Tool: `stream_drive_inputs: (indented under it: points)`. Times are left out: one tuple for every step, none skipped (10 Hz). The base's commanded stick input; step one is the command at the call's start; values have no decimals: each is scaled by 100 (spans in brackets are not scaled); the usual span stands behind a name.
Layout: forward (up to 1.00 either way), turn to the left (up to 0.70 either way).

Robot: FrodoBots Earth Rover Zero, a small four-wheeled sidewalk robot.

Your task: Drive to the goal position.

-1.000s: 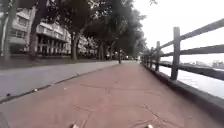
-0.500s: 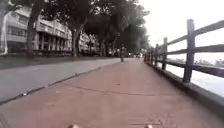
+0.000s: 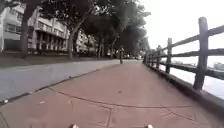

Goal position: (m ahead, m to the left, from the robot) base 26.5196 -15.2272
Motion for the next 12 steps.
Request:
stream_drive_inputs:
  points:
    - [85, 0]
    - [85, 0]
    - [85, 0]
    - [85, 0]
    - [85, 0]
    - [85, 0]
    - [85, 0]
    - [85, 0]
    - [85, 0]
    - [85, 0]
    - [85, 0]
    - [85, 0]
